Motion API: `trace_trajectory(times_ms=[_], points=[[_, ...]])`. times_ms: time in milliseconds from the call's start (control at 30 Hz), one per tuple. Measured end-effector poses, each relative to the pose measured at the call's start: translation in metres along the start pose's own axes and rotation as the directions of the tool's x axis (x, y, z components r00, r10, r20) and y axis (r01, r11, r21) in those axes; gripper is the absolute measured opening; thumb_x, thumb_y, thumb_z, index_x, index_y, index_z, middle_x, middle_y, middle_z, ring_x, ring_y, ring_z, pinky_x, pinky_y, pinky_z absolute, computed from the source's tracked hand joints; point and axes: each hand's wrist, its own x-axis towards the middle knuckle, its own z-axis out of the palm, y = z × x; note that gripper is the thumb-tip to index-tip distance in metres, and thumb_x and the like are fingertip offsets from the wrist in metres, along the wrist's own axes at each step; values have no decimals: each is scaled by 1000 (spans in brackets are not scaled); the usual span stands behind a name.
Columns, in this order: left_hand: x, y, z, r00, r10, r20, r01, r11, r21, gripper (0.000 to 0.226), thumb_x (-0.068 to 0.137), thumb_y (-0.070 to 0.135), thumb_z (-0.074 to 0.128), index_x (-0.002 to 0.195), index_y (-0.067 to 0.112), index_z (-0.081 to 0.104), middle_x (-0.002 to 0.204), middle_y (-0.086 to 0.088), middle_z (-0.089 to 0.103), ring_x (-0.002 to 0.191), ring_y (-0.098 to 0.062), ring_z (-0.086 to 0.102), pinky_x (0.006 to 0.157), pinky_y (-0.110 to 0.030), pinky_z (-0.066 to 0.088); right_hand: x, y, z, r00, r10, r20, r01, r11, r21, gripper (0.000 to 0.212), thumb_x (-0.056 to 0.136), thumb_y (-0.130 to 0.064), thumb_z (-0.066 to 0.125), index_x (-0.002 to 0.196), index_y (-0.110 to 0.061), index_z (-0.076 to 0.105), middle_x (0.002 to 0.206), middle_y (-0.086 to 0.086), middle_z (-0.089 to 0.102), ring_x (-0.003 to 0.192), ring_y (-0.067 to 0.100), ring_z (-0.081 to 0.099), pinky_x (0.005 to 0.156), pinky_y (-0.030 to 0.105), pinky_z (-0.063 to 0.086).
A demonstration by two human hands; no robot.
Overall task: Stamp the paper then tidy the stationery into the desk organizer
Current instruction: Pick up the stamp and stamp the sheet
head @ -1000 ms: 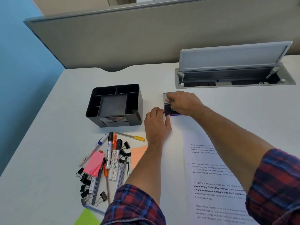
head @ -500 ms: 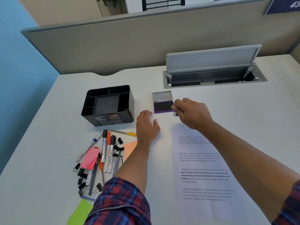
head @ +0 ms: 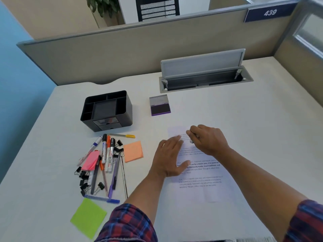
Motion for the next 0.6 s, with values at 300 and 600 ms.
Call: trace_trajectory(times_ms=[300,600], points=[[-23,26,8,987,129,91,-134,990,42,100,80,83,49,149,11,45,160,-3,38,148,-23,34,115,-41,29,-50,-4,-9,999,34,-33,-34,999,-1,30,101,-39,51,81,-19,61,66,-2,57,51,26,51,46,32,42],[-20,35,10,983,51,178,-67,994,84,103,79,83,51,158,20,30,166,2,24,153,-20,22,118,-41,24,-88,2,-15,1000,10,0,-10,1000,-29,37,102,-42,47,75,-17,55,61,-2,47,46,28,44,43,27,34]])
